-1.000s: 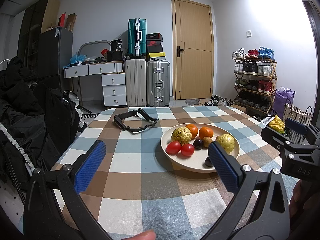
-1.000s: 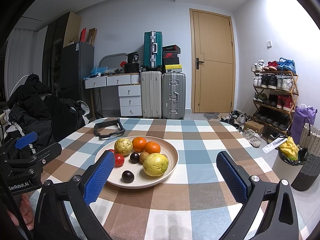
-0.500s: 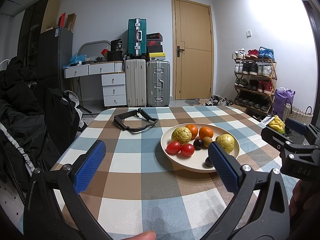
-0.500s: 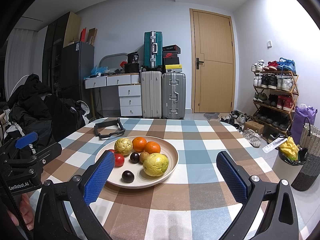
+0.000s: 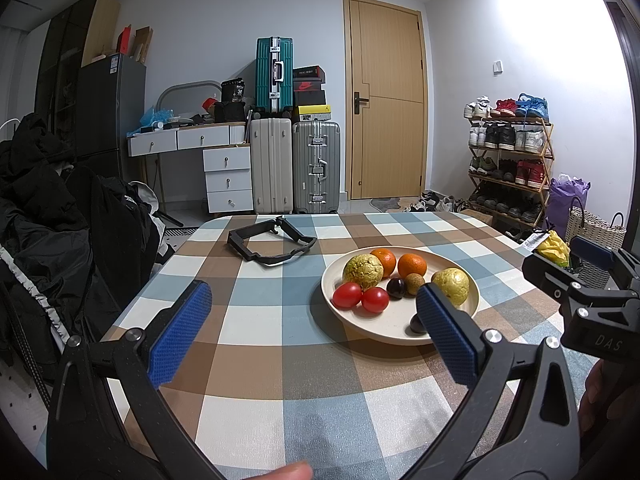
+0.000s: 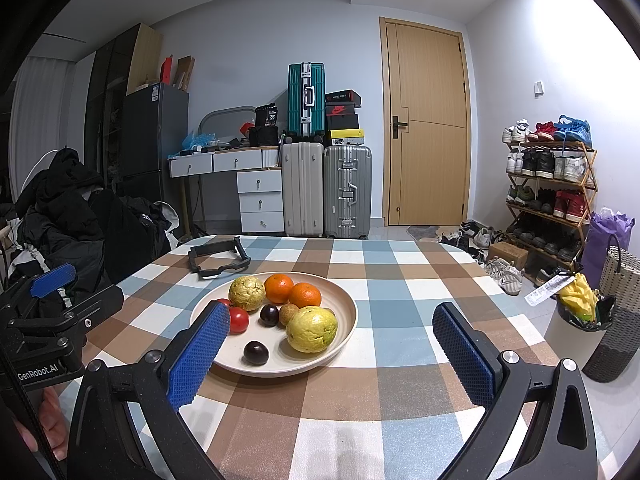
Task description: Organize fruits
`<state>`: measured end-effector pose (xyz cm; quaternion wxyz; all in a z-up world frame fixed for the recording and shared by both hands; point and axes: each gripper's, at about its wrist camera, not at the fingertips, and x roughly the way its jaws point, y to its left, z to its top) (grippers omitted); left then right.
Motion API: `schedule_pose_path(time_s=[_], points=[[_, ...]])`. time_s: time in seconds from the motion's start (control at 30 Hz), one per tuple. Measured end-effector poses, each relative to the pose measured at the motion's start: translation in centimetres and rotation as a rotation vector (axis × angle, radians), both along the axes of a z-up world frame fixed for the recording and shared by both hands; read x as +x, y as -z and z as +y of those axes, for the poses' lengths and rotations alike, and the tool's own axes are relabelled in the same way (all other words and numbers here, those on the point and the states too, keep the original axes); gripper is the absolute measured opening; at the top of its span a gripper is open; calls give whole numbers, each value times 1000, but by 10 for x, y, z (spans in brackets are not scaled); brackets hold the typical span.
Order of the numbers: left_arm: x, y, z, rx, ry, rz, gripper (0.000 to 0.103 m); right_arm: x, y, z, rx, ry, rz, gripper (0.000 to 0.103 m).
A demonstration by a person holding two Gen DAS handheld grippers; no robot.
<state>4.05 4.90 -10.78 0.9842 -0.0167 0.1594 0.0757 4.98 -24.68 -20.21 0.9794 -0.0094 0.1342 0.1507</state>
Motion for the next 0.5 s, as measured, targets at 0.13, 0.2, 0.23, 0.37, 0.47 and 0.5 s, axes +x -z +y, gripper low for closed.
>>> schedule_pose_path(time_s=[0.13,0.2,0.23,0.37,0.47,0.5], points=[[1,1,-1,0,0,0,102,0,0,0,0,0,0,103],[0,0,0,0,0,0,102,0,0,0,0,0,0,103],[0,0,0,0,0,0,102,0,0,1,0,0,0,103],[-1,-1,0,0,-5,-4,102,0,0,0,0,0,0,103],[0,0,-1,1,-3,-2,102,0,0,0,0,0,0,103],[-1,0,-1,0,-3,-2,102,0,0,0,1,0,0,103]])
